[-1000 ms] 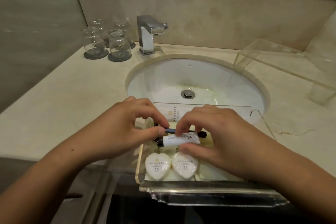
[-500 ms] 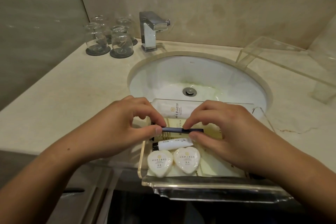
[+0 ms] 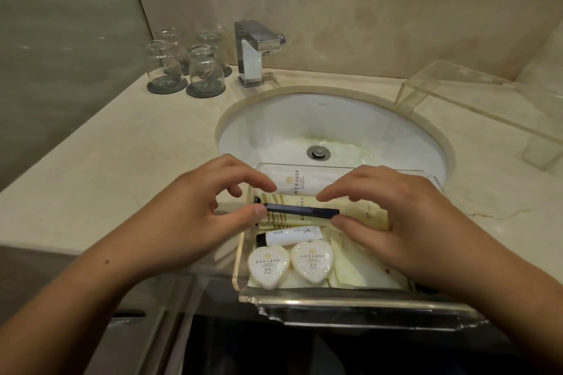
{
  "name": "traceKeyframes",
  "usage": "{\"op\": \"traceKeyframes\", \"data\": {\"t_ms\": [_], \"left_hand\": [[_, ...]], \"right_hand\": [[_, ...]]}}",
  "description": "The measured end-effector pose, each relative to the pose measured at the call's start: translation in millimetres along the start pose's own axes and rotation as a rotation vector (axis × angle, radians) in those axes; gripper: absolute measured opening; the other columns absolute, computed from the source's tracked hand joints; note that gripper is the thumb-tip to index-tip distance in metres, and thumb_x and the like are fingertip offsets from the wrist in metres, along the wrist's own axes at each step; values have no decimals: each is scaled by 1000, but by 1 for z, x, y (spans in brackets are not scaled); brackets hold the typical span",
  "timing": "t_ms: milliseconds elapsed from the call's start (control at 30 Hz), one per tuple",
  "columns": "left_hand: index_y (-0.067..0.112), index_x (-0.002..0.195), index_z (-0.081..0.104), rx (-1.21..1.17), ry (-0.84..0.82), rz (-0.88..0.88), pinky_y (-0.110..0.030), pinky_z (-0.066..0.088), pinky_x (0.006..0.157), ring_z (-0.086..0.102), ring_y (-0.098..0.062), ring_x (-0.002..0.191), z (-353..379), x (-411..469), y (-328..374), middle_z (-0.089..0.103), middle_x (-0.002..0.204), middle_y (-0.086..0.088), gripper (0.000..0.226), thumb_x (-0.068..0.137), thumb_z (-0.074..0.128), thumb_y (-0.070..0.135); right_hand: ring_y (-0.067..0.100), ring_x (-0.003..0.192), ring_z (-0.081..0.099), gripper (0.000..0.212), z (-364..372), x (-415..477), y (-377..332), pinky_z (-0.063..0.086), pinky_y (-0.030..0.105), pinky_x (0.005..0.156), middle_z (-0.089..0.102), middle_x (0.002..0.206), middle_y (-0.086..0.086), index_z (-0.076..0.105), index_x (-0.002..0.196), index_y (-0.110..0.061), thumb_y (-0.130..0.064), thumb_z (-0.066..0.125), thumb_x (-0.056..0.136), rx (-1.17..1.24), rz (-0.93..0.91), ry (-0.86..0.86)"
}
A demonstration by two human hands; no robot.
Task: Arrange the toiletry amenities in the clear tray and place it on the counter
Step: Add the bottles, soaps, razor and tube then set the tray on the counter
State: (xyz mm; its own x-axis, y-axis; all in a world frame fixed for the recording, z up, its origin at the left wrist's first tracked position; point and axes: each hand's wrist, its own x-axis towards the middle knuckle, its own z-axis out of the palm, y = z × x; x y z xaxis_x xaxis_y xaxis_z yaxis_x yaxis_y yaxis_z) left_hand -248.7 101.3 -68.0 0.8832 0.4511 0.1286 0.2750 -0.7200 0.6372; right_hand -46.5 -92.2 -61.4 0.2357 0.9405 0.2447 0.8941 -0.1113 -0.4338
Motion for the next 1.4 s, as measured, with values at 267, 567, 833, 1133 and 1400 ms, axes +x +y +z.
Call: {"op": "traceKeyframes", "data": {"t_ms": [267,567,833,1133,1400], "left_hand": [[68,131,33,-162,106,-211,-9,42,78,41,27,115,26,-42,20,43,123,44,66,69,53,80],[60,148,21,-141,129,-180,-23,38,107,41,6,136,58,-62,40,39,147,34,104,56,67,80],[58,149,24,-70,138,-161,-27,39,108,38,-1,138,63,-63,41,36,148,29,106,55,66,82],[60,144,29,-58,113,-165,-33,43,104,43,-4,133,64,-13,64,38,137,32,85,66,47,87],[50,146,37,-47,31,-100,-40,45,103,44,-8,129,85,79,86,40,143,24,74,80,39,84]], "right_hand": [[7,145,27,63,-12,-53,9,27,30,109,34,153,-21,49,135,-54,-70,59,74,-64,284,97],[10,149,31,110,-11,-81,11,32,43,120,16,166,-19,23,142,-67,-97,58,43,145,516,44],[-3,152,7,126,-21,-88,19,21,39,124,7,169,-15,12,140,-76,-89,75,32,228,457,-70],[-4,149,20,128,-30,-96,35,26,37,123,11,165,-22,21,141,-73,-78,83,29,313,493,105],[-2,145,26,125,-47,-92,72,27,29,117,11,169,-13,25,143,-68,-71,86,34,293,616,255]]}}
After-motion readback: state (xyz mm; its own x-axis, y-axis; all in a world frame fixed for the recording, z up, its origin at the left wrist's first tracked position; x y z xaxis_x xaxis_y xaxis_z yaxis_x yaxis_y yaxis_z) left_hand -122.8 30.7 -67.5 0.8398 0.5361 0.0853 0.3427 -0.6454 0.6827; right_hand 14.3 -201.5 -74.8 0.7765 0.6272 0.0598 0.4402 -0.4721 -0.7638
